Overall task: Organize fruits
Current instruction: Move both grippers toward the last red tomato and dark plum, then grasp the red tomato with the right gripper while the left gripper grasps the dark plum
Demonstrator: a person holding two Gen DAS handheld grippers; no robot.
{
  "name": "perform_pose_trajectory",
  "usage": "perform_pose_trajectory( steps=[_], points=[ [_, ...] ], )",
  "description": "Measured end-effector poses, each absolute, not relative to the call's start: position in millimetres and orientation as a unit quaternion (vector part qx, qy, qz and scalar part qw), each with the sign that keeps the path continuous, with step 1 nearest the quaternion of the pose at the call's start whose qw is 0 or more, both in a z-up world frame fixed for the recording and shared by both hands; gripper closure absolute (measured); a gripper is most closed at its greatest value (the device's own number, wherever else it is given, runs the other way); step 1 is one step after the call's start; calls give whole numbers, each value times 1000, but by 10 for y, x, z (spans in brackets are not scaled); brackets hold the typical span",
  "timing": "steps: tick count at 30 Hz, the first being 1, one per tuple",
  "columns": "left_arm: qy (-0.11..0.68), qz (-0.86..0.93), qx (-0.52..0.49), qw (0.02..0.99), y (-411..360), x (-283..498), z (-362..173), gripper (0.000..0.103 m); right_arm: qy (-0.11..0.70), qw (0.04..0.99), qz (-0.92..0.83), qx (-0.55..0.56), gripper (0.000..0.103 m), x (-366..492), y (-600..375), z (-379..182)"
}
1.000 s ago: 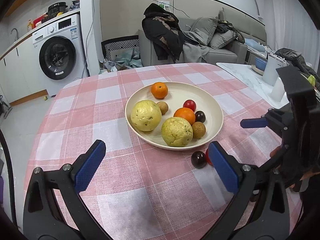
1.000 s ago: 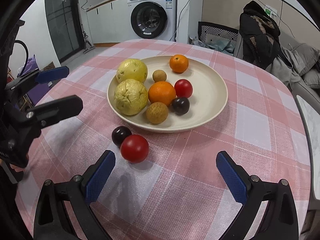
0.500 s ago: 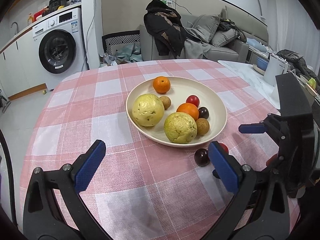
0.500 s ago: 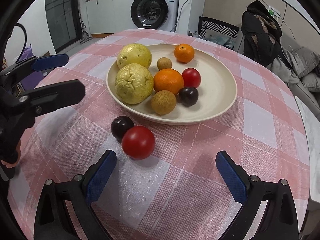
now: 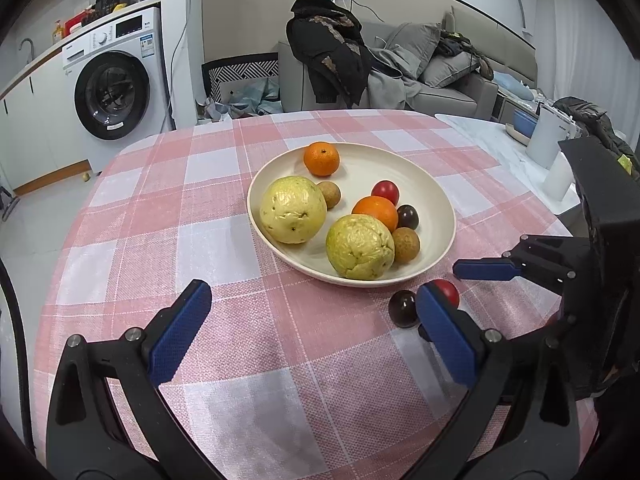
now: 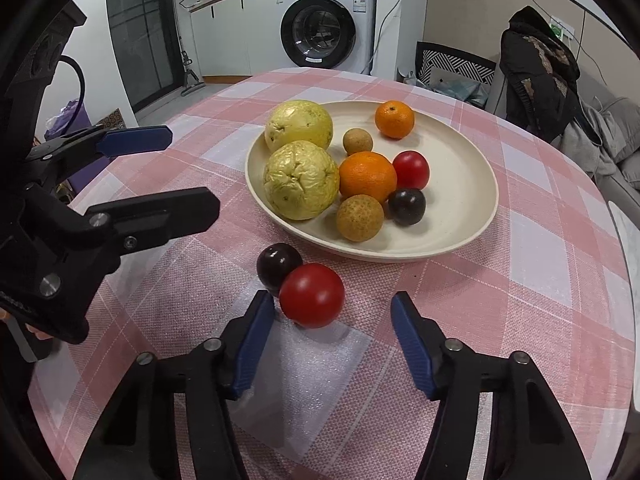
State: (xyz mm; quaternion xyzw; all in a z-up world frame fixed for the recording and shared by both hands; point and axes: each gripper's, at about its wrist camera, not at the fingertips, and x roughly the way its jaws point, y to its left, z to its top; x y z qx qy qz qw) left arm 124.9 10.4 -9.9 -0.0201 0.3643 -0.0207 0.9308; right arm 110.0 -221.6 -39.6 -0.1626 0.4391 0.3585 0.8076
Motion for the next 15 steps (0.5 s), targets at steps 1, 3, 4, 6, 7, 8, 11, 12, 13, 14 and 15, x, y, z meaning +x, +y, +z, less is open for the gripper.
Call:
perform_pose_trajectory(
  steps=[1,3,4,6,7,8,11,12,13,14,15],
  points=[
    [365,-21,-19,931,98,1251,-102,1,438,807,362,-163,43,1094,-2209,-391],
    [366,-21,-16,930,86,1256,-110,1,436,805,368,-163,49,1075,-2194,-390],
    [366,-21,-15,930,83,1254,-111,1,436,804,370,-163,51,1069,-2189,-390],
    [367,-22,-16,930,79,1258,-116,1,434,804,375,-161,57,1059,-2189,-386],
    [367,-22,-15,930,77,1259,-121,1,433,803,378,-159,58,1055,-2191,-381],
    [368,-23,-14,930,73,1261,-126,1,433,802,381,-157,60,1051,-2189,-375],
    [368,-23,-12,929,64,1266,-140,1,430,802,382,-161,68,1040,-2179,-371],
    [369,-24,-12,929,63,1266,-143,1,428,803,381,-162,71,1039,-2178,-372],
    [369,-25,-12,929,59,1268,-146,1,428,804,380,-163,71,1042,-2179,-373],
    [370,-25,-12,929,56,1269,-150,1,428,804,381,-161,71,1045,-2182,-372],
    [370,-25,-11,928,54,1270,-154,1,428,803,382,-161,71,1050,-2183,-374]
  ],
)
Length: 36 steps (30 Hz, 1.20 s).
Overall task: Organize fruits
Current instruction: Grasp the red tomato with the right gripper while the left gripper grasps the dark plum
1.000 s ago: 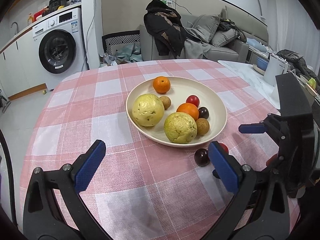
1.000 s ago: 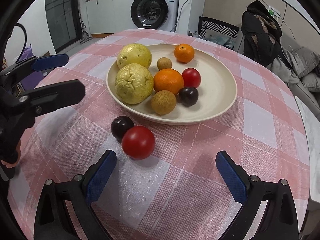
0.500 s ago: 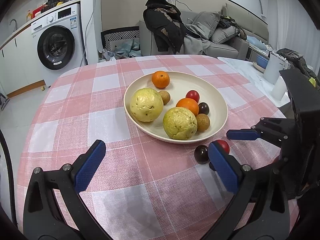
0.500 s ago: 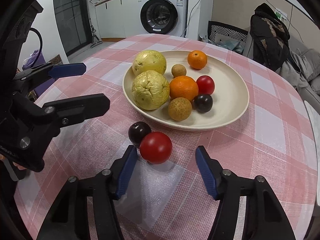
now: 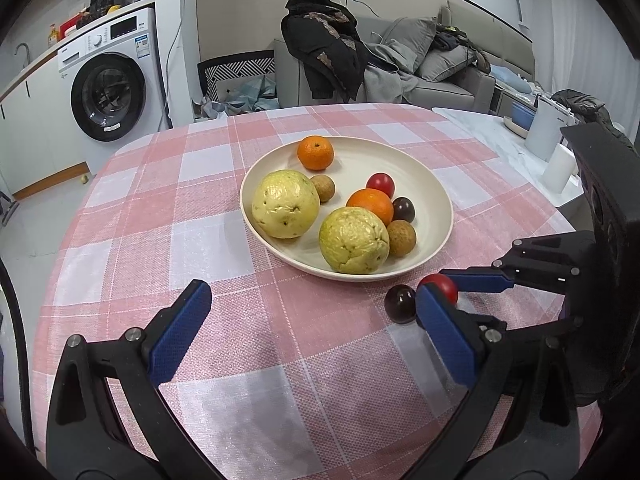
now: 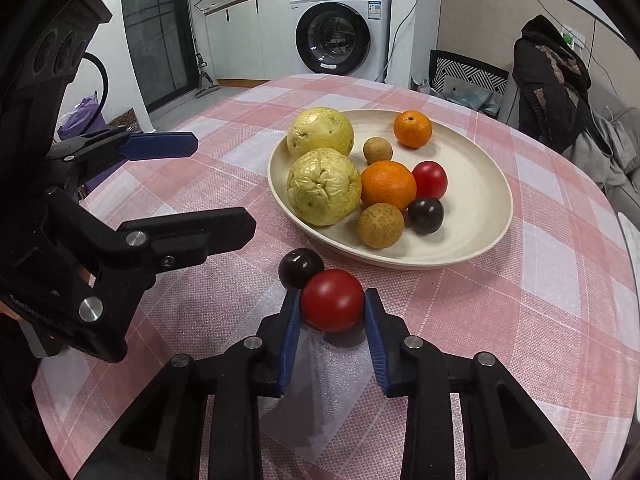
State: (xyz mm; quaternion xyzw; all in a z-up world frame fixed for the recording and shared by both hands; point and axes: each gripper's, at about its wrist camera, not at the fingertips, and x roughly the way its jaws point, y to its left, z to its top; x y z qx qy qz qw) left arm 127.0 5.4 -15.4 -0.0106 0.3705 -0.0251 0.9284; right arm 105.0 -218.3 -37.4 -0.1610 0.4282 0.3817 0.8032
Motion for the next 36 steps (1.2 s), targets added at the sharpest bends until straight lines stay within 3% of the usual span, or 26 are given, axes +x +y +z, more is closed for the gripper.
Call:
perform_pose_trajectory(
  steps=[24,29,36],
  points=[
    [408,-69,-1,911,-172,1307,-345,3,407,833,357,-113,72,1245,-2642,-71],
    [436,-85,14,896,-309,1374,-497,33,408,833,356,-115,72,1251,-2627,-81],
    [442,-95,16,892,-373,1416,-546,38,410,832,356,-117,72,1263,-2618,-111]
  ],
)
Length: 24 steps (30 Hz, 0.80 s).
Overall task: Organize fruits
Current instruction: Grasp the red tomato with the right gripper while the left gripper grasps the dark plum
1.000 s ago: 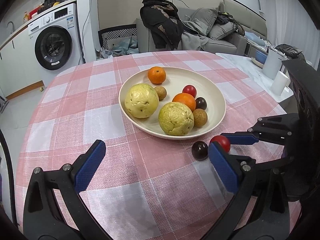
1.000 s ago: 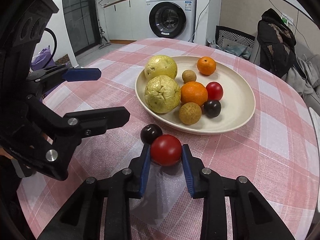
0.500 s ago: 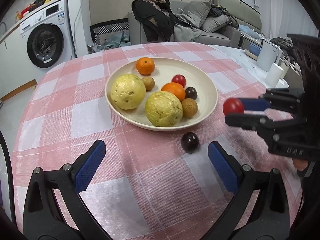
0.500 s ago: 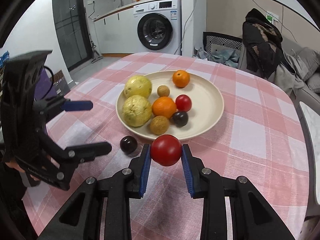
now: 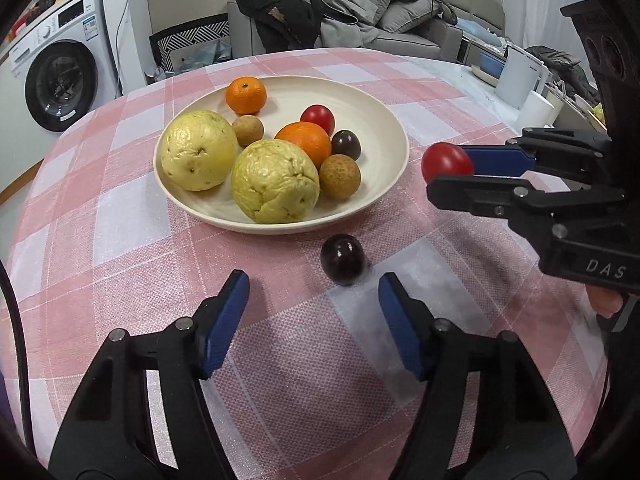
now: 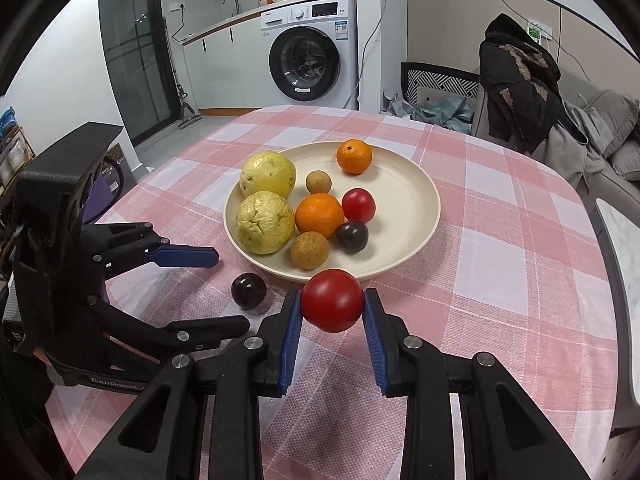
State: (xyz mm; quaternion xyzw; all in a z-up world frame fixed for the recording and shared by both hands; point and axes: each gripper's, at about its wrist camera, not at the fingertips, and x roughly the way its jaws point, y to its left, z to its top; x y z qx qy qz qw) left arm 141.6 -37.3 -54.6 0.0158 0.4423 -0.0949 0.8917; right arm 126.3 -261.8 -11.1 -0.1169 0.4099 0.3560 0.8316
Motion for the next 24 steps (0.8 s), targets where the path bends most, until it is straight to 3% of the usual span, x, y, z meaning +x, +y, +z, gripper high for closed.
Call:
perform_pose_trajectory(
  steps=[10,14,24],
  points=[
    [438,-105,30,892,-486,1468,-523,64,412,829,360,-116,72,1250,-2616,-126],
    [438,-115,29,891,-507,1455,-509,83,413,829,359,-116,72,1248,-2618,-127],
    [435,-120,26,892,-511,1437,-499,83,414,829,359,-113,72,1258,-2619,-136]
  ],
)
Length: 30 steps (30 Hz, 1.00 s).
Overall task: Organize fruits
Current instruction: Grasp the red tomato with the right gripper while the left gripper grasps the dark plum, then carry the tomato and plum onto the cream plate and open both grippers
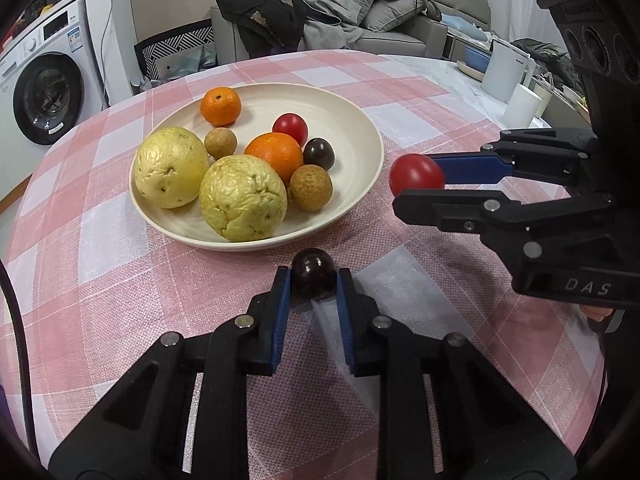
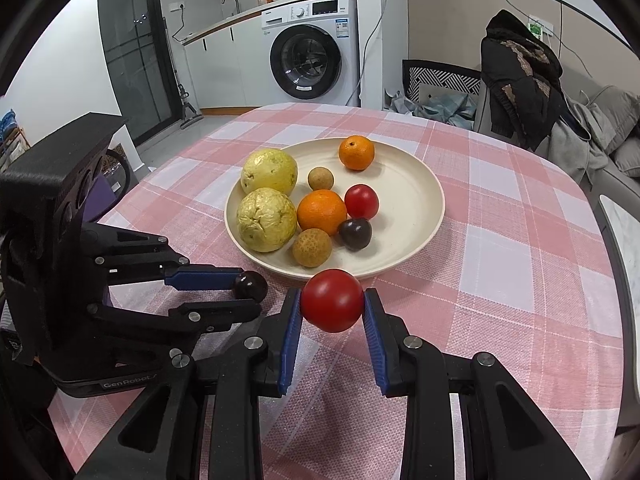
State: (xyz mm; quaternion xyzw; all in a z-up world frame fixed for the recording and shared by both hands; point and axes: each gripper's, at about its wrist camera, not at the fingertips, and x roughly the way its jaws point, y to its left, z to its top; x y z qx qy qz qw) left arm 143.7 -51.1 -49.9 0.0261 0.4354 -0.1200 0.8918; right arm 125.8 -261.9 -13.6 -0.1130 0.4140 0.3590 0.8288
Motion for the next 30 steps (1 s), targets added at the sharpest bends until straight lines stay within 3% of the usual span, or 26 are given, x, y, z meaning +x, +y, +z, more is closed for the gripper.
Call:
perform_pose_trajectory(
  steps=[30],
  points=[
    [347,-109,0,931,-326,1186,210,83,371,861,345,-51,72,1358,-2773,143]
  ],
)
